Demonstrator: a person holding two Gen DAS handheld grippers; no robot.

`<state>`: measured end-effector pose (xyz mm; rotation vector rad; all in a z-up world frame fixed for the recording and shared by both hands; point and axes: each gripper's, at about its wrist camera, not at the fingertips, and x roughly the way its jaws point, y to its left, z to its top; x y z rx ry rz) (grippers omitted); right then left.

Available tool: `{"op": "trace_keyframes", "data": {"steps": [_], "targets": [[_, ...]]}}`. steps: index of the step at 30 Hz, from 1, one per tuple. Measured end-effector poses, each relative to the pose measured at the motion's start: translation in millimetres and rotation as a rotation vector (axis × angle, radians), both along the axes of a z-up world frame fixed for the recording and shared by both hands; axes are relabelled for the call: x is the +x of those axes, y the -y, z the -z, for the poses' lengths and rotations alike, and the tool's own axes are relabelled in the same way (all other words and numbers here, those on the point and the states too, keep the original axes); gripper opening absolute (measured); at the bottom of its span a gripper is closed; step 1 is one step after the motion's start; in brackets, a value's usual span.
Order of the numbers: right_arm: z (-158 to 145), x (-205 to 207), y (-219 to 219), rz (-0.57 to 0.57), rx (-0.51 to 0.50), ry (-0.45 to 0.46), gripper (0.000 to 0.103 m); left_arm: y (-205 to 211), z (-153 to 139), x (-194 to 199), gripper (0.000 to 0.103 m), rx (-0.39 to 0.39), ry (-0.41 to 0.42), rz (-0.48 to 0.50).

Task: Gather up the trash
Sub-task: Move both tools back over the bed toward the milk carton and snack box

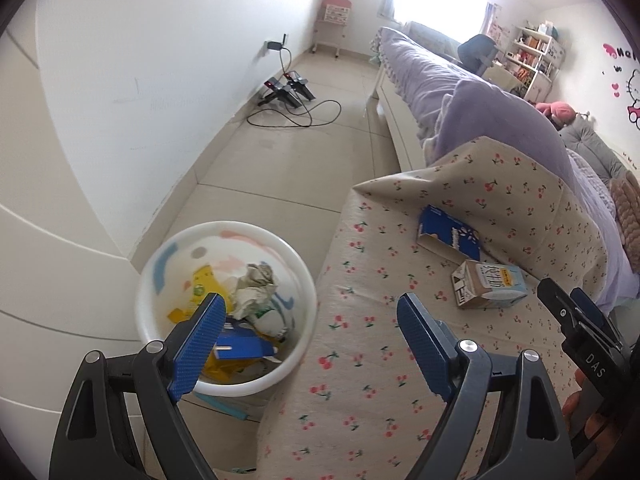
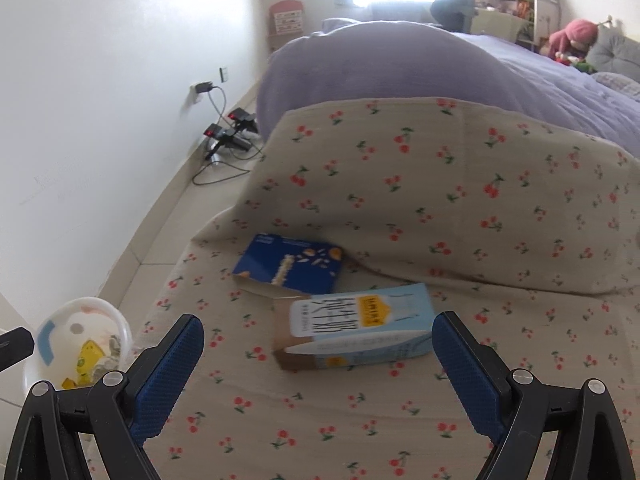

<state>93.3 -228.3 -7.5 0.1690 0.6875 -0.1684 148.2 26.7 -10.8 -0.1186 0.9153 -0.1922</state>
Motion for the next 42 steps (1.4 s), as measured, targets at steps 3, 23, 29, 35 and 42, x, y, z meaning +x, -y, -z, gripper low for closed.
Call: {"op": "trace_keyframes", "data": {"steps": [3,23,29,35,42], "targets": [[0.3,-2.6,8.0,0.014,-0.002,-0.001,0.095,9.6,0.6,0.7,0.089,-0.004,-0.001,0.012],[19.9,-4.9,58.1,0.079,0.002,-0.042,0.095,56.1,22.8,24.1,0.089,0.004,-0.035,0.072],[32.0,9.3,59.6,0.069,0.009,-0.072,0.095,58.9,25.6,32.4,0.089,0.009,-0.040,0.076],[41.8,29.5,52.5,0.078,0.019,-0.099,0.095,51.4,28.3,38.7,0.089,0.008,-0.049,0.070],[51.1,59.9,39.1,0.152,0.008,-0.130,0.095,34.1,27.4,44.4,0.089,-0.001,-0.051,0.055]]}}
